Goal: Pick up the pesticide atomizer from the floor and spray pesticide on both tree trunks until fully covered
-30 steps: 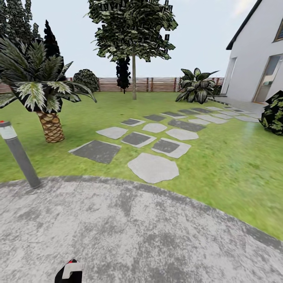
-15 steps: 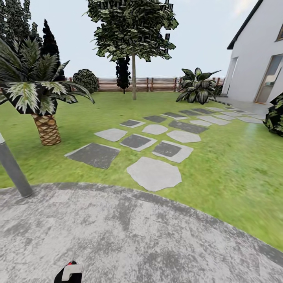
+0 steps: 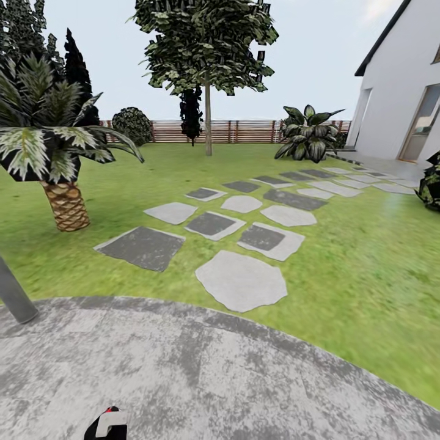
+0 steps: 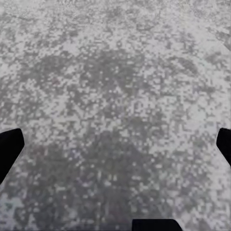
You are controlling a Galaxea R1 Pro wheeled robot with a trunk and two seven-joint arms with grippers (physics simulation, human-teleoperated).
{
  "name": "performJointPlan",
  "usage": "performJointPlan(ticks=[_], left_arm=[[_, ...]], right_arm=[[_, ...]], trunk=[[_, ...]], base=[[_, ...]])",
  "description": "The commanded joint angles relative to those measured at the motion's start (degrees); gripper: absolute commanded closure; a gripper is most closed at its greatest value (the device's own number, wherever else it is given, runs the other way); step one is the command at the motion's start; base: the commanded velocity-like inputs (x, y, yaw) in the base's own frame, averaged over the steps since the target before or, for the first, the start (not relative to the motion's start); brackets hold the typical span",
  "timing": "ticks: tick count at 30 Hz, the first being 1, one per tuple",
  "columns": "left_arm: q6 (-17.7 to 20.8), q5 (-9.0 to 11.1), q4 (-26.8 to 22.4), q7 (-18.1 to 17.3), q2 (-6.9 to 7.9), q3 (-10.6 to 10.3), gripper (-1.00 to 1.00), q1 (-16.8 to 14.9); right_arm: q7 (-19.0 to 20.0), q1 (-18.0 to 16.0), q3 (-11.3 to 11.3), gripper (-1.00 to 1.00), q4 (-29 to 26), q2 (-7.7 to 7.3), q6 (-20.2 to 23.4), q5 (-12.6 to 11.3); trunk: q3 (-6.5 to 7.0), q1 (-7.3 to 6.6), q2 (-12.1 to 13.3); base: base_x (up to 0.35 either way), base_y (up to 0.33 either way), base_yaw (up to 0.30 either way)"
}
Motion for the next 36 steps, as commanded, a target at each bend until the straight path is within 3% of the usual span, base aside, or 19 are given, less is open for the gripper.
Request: performJointPlan(ticks=[1, 36], left_arm=[[0.00, 0.00, -0.01, 0.00, 0.00, 0.00, 1.00, 0.00], [-0.05, 0.00, -0.01, 0.00, 0.00, 0.02, 1.00, 0.00]], right_arm=[[0.00, 0.00, 0.00, -1.00, 0.00, 0.00, 0.00, 0.00], [0.00, 0.00, 0.00, -1.00, 0.00, 0.00, 0.00, 0.00]], trunk=[[0.00, 0.00, 0.00], [0.00, 0.00, 0.00]], base=[[0.340, 0.000, 0.000], [0.340, 0.000, 0.000]])
